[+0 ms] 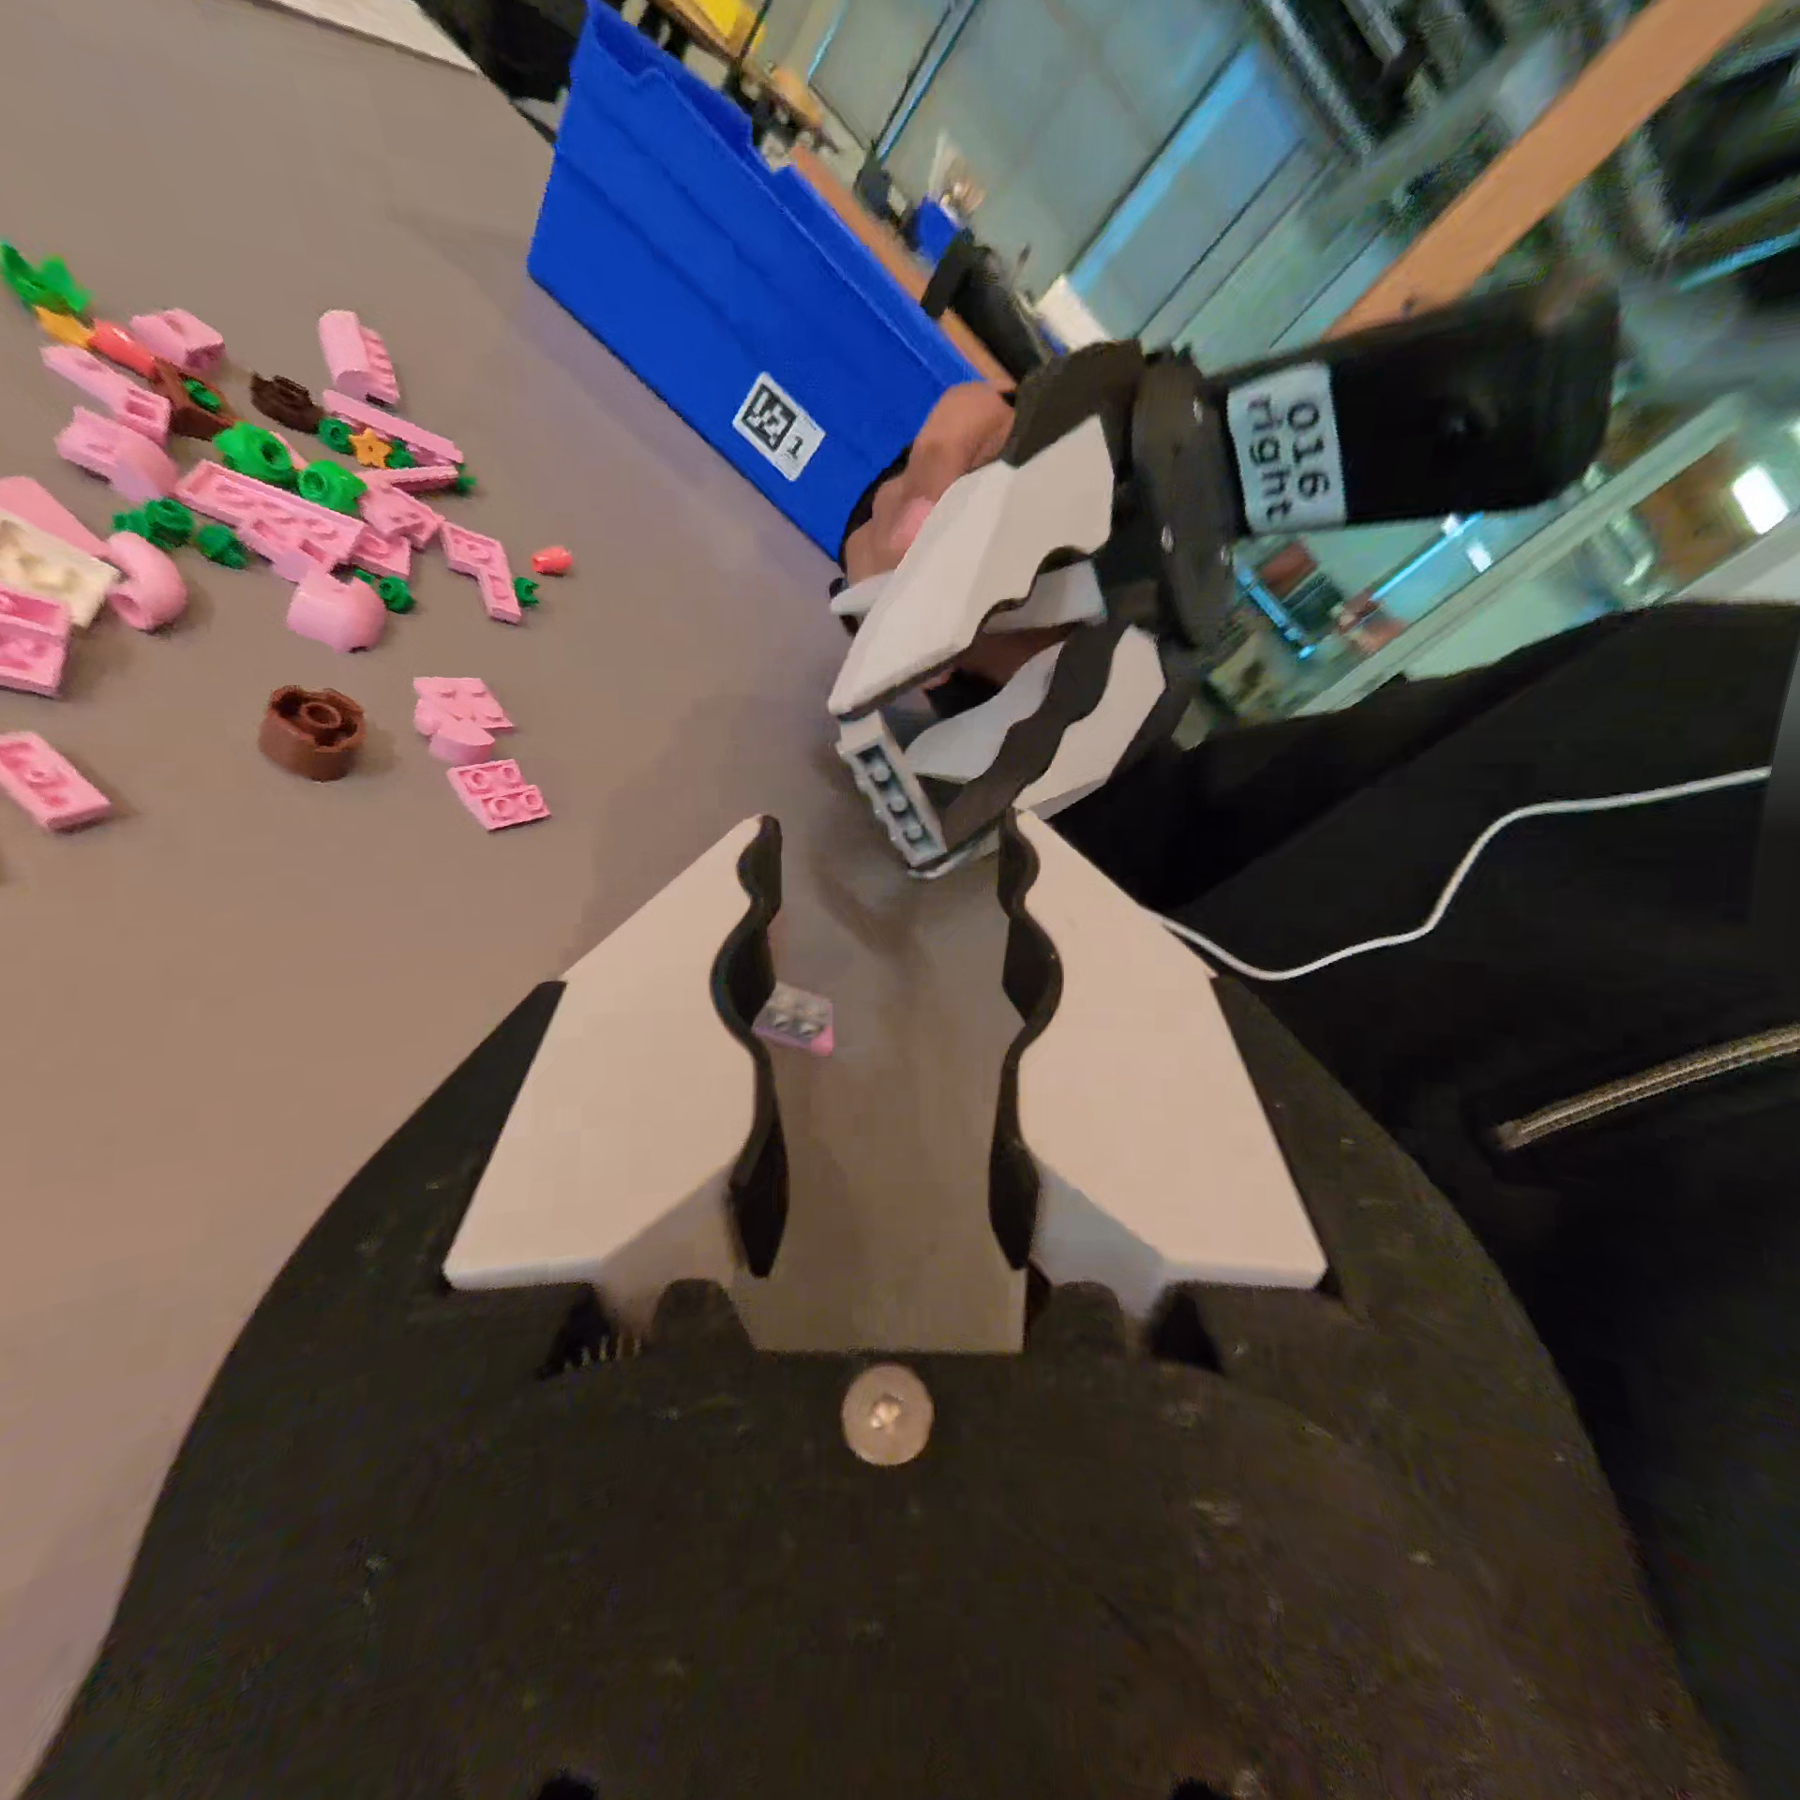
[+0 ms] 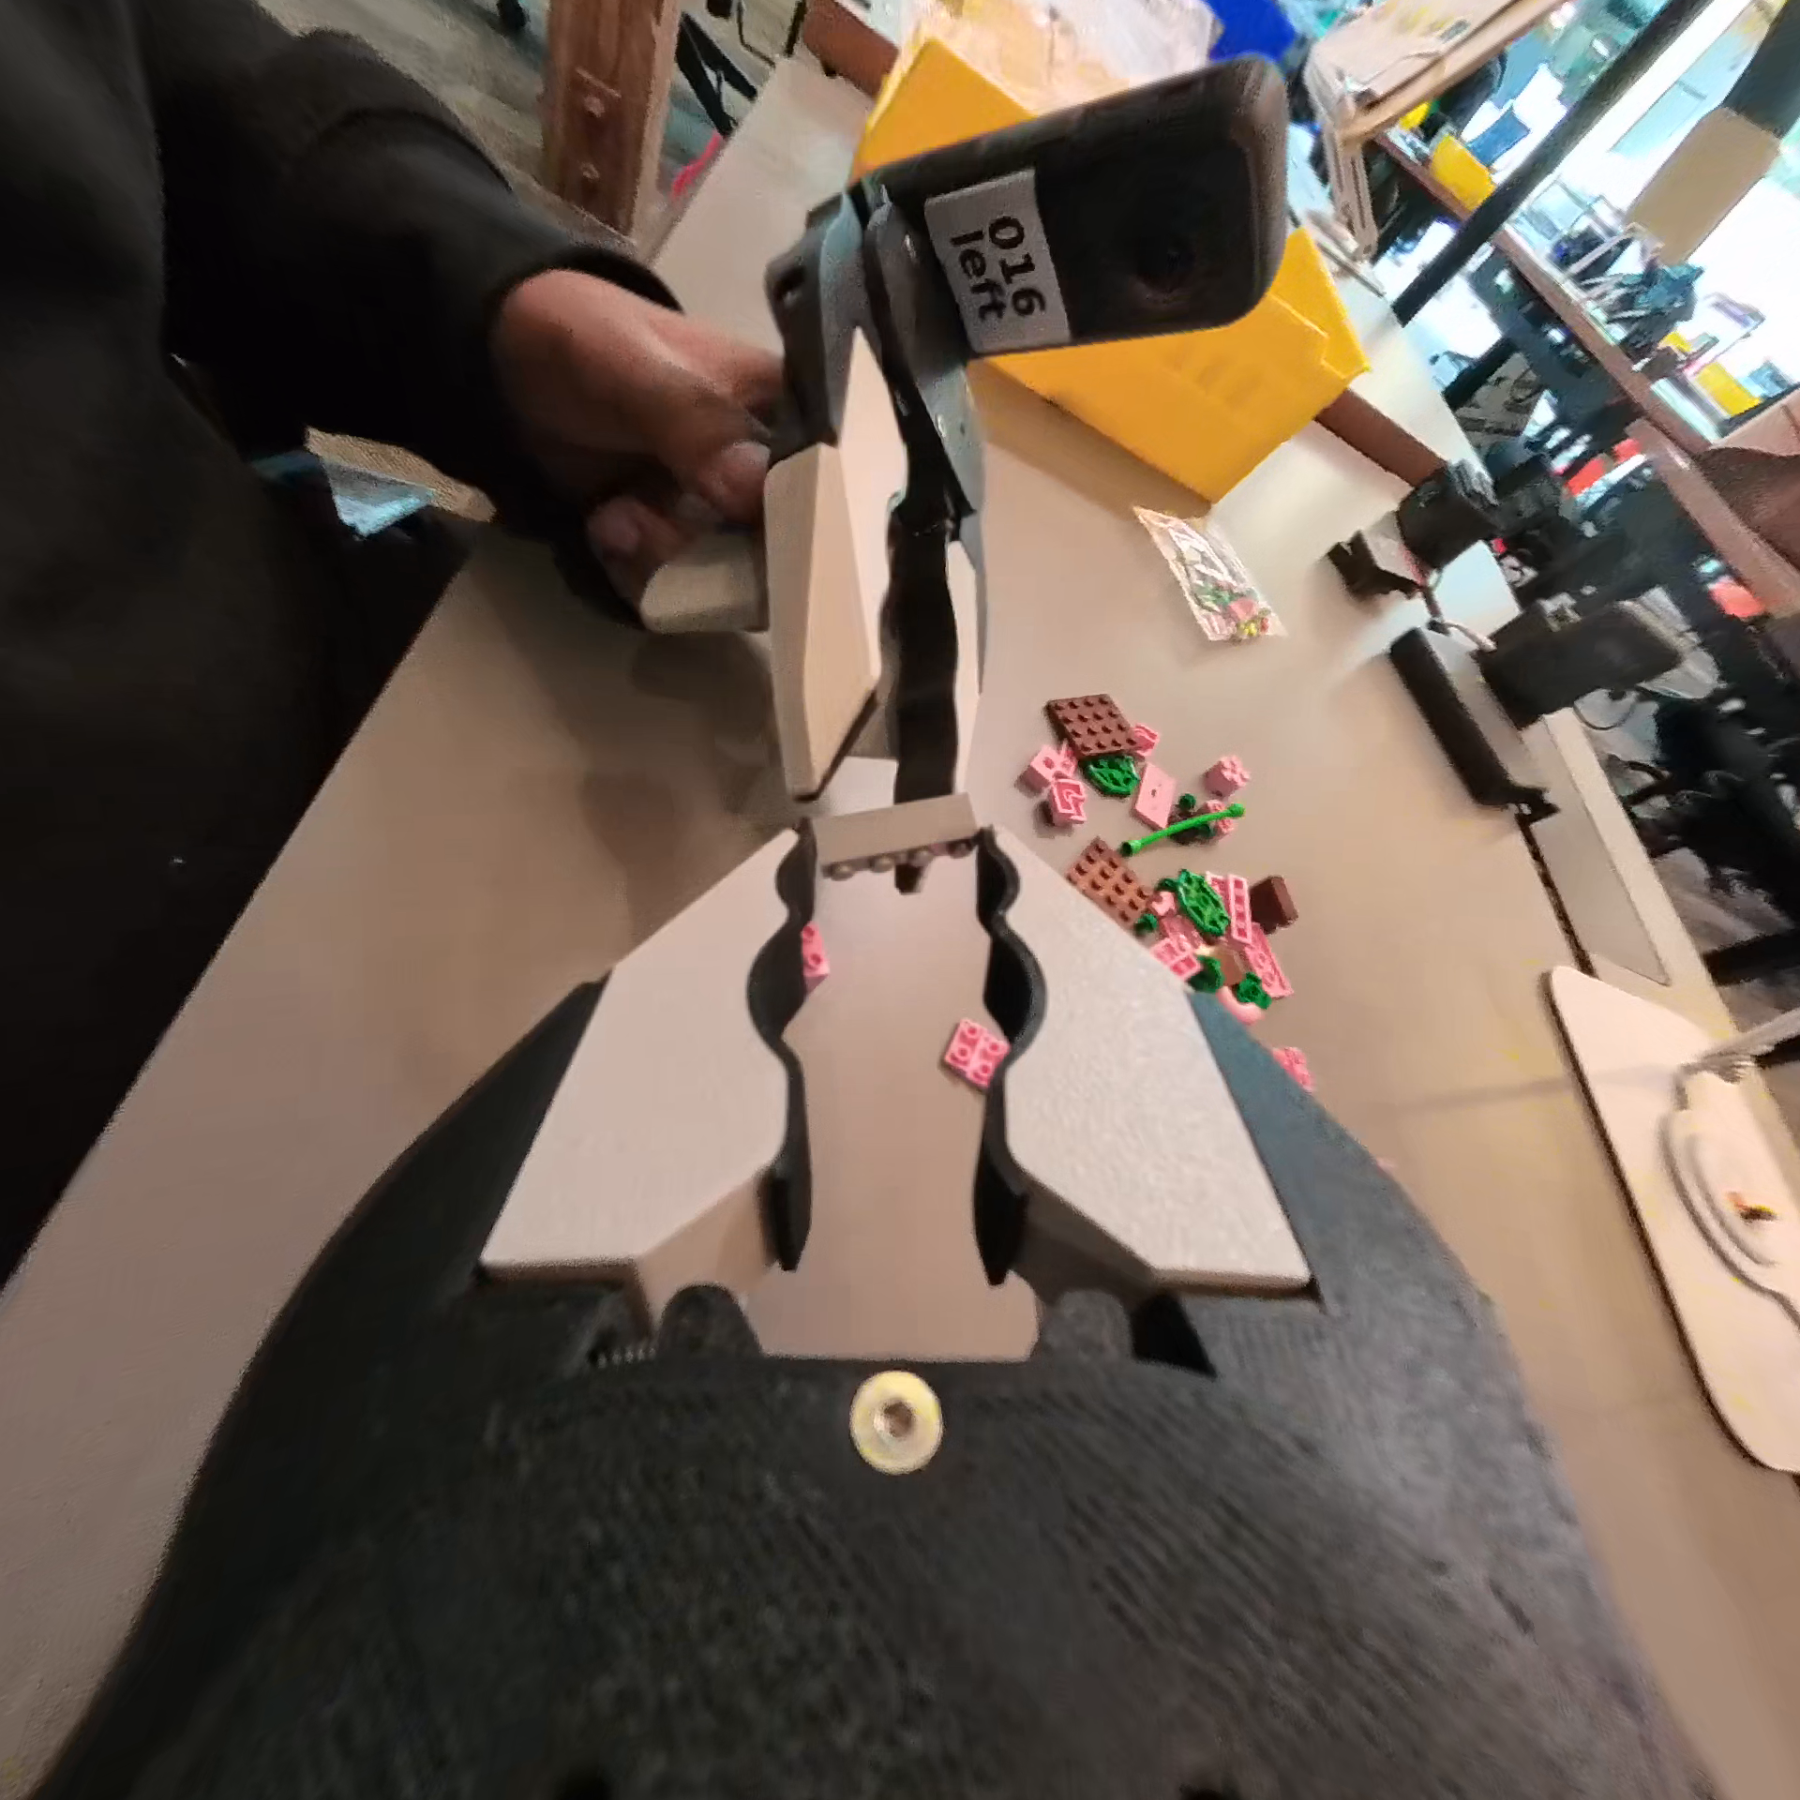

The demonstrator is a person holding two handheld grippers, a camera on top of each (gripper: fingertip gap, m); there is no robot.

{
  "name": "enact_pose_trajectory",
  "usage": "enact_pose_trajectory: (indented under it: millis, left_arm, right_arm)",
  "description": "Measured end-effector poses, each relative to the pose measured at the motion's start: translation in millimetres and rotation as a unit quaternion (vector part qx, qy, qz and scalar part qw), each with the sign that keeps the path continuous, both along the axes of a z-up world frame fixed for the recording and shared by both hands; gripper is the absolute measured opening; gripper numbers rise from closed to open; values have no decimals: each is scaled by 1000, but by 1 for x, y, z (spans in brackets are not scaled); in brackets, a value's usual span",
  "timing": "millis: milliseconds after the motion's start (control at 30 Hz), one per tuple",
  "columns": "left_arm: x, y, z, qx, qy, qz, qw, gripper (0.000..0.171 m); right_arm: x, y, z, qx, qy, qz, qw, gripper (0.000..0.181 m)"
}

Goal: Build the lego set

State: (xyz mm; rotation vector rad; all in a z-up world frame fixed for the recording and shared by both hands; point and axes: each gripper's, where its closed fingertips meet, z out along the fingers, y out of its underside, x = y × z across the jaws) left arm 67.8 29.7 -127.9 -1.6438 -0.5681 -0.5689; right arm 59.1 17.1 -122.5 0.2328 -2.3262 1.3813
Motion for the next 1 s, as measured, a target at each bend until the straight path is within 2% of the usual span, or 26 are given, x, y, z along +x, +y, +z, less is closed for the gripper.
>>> enact_pose_trajectory:
  millis: [133,233,300,500,633,900,1000]
  left_arm:
    - [4,3,5,42,-58,-21,997,29]
    - [3,1,12,87,-114,-37,989,10]
    - [6,-2,19,118,-141,-60,981,9]
    - [18,-6,34,174,-205,-130,954,9]
    - [25,-7,36,180,-215,-153,948,9]
    - [26,-6,36,177,-212,-155,949,9]
    - [13,-6,24,133,-160,-101,973,32]
  right_arm:
    - [2,-4,-2,6,17,4,1000,32]
    - [7,-7,2,-10,17,13,1000,32]
    - [9,-6,8,-27,8,19,999,32]
    - [23,-7,29,-90,-10,66,994,30]
    - [28,-9,28,-88,-8,77,993,32]
    - [31,-10,27,-82,-8,79,993,30]
    - [20,-4,28,-81,-21,53,995,30]
